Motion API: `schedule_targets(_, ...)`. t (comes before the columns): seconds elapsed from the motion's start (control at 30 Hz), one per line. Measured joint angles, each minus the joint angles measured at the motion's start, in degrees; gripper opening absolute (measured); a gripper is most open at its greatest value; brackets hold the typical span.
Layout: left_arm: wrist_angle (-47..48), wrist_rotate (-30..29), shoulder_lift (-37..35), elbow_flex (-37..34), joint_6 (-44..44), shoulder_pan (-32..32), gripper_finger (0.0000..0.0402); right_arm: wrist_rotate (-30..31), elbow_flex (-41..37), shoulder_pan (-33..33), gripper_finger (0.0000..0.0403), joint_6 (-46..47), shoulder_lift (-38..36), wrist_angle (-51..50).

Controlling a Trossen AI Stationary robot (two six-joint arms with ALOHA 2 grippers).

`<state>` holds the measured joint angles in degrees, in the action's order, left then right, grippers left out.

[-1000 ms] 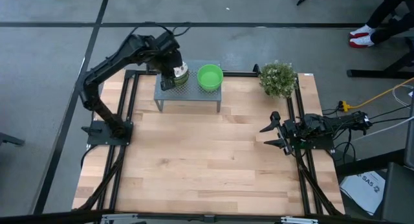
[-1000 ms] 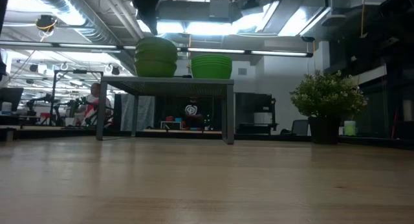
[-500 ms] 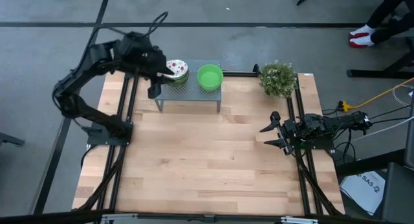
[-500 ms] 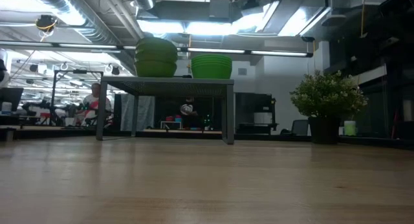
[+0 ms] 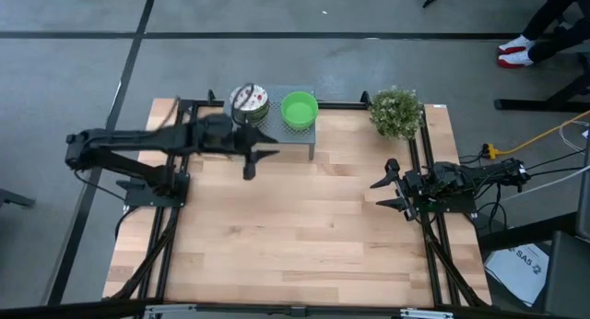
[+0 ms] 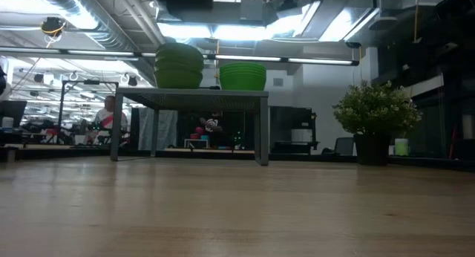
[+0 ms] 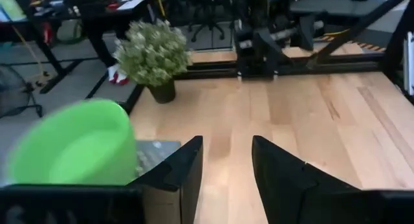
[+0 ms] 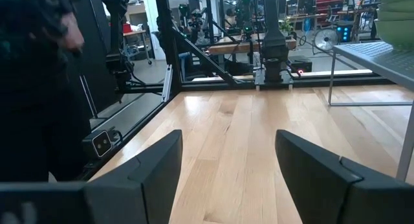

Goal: Pick & Place Mini bowls
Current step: Return to Home Position

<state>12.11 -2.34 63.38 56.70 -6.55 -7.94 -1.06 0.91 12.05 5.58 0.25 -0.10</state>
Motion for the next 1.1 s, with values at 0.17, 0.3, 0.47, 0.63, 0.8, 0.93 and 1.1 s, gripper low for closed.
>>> schedule_targets(0.17,-14.4,0.8,-3.2,-15.6,2.1,0.6,0.0127,0.0,0.0,0.0,0.0245,0.0,0.0,0.0)
schedule_targets(0.3,-19.6,0.7,-6.3,-26.1,3.0,0.4,0.0127,0.0,0.0,0.0,0.0245,0.1,0.0,0.0)
schedule_targets(0.47,-28.0,0.4,-12.5,-38.4,3.1,-0.1,0.0128,0.0,0.0,0.0,0.0245,0.1,0.0,0.0)
schedule_targets(0.63,-36.1,0.4,-19.7,-48.3,4.8,-0.1,0.0128,0.0,0.0,0.0,0.0245,0.1,0.0,0.0)
schedule_targets(0.8,-40.2,0.4,-25.5,-54.6,2.9,-0.1,0.0127,0.0,0.0,0.0,0.0245,0.1,0.0,0.0)
schedule_targets(0.93,-41.5,0.4,-29.3,-56.2,2.8,-0.1,0.0127,0.0,0.0,0.0,0.0245,0.0,0.0,0.0)
schedule_targets(1.1,-42.8,0.3,-34.6,-56.2,-0.3,-0.1,0.0127,0.0,0.0,0.0,0.0245,0.0,0.0,0.0)
